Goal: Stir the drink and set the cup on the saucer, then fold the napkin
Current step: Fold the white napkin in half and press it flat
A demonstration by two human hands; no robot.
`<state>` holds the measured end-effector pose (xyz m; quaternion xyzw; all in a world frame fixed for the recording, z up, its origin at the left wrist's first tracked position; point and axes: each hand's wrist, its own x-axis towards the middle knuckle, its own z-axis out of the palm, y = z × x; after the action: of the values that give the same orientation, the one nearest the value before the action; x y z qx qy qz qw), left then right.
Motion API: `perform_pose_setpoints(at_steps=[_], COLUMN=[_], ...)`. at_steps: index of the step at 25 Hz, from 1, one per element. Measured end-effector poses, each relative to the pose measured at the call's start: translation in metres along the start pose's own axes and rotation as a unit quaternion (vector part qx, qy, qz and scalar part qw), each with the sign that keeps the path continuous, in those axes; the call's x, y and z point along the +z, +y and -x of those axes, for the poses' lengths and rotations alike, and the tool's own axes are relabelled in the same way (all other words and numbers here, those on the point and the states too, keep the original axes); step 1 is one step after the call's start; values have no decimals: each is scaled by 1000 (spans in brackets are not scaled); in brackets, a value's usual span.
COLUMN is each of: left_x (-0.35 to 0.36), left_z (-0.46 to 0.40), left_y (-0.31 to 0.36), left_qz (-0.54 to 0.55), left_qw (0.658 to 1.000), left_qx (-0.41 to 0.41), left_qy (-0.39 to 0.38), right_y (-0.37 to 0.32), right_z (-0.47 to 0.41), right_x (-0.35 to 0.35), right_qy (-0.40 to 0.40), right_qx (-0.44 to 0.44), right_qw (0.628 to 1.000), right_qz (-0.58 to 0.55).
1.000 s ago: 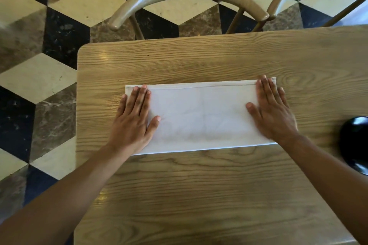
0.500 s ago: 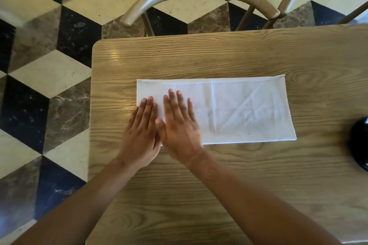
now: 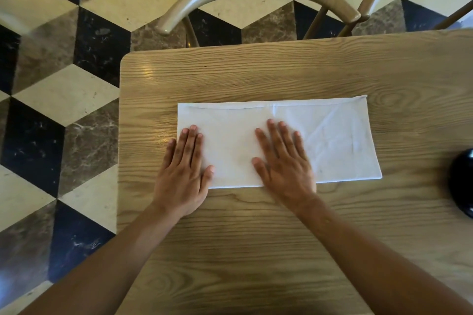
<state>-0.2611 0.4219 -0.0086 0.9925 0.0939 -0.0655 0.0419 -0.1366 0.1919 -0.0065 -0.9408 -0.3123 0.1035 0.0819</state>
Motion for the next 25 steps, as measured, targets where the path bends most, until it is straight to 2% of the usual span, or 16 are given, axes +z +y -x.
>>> perform_pose_setpoints(at_steps=[7, 12, 16, 18, 22, 25], left_x=[0, -1, -9, -17, -17, -4], left_z=[0, -1, 0, -7, -47, -59], left_y=[0, -1, 2, 15, 64, 75], left_qz=[1, 2, 6, 25, 43, 37], left_qw=[1000, 1000, 1000, 999, 997, 999], left_qx=[4, 6, -13, -27, 47, 11], left_qy=[4, -8, -6, 21, 40, 21], right_y=[121, 137, 120, 85, -8, -24], right_z=[30, 32, 25, 9, -31, -43], right_x=[-28, -31, -39, -40, -21, -4], right_qy=[-4, -21, 33, 72, 54, 40], right_qx=[93, 101, 152, 121, 18, 5], right_qw=[995, 995, 984, 983, 992, 996], right_qz=[23, 17, -85, -120, -111, -80])
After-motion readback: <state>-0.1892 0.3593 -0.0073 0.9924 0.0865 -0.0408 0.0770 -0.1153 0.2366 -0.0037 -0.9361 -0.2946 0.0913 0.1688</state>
